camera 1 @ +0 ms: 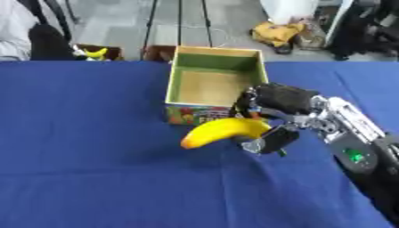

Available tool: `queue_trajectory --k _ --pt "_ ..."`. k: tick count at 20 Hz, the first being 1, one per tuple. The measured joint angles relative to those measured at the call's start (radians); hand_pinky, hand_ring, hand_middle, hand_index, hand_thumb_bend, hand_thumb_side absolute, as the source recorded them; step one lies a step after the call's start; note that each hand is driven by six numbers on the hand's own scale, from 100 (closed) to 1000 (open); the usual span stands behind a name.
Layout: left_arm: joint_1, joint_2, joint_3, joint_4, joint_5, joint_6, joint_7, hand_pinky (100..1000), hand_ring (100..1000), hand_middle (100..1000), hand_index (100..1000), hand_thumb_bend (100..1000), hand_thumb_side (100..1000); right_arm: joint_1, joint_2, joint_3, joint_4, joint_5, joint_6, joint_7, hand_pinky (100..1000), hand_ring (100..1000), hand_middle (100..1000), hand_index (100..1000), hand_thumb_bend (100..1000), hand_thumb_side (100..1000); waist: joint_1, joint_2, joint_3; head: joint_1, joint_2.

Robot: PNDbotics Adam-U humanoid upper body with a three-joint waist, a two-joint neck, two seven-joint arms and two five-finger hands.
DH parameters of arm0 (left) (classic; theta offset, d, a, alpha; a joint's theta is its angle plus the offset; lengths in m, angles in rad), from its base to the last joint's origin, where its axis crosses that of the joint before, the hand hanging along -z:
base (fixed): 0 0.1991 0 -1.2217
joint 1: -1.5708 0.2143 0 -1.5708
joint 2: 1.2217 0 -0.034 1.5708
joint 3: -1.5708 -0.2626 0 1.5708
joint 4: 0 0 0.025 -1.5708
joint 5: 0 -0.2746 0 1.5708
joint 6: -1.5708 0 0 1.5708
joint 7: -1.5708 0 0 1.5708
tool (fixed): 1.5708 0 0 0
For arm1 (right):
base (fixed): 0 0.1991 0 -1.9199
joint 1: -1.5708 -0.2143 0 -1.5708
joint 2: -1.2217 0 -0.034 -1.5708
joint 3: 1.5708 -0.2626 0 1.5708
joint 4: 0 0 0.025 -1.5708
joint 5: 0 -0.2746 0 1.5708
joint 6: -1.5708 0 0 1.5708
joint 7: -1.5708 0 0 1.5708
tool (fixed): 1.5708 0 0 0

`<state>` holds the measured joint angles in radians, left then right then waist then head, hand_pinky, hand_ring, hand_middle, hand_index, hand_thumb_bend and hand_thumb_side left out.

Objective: Pick up objects on the table and place them in the box.

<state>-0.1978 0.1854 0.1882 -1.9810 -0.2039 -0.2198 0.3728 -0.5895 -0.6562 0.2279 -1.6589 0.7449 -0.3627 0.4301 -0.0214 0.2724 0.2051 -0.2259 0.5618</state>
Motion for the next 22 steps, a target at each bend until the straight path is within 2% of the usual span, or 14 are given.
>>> queue_trajectory --k 6,22 --pt "0.0 0.0 0.0 0.0 0.0 0.001 -0.001 425 421 476 635 100 1000 -0.01 -0.019 -0.011 0.0 -0.008 0.008 -0.014 642 633 372 639 100 546 -0.002 0.007 0.008 -0.005 -0.002" --pt "-0.006 -0.001 0.0 0.0 -0.003 0.002 -0.004 425 417 474 633 100 1000 -0.048 -0.066 -0.048 0.019 -0.04 0.031 -0.051 642 625 360 633 100 536 -0.012 0.031 0.036 -0.024 -0.035"
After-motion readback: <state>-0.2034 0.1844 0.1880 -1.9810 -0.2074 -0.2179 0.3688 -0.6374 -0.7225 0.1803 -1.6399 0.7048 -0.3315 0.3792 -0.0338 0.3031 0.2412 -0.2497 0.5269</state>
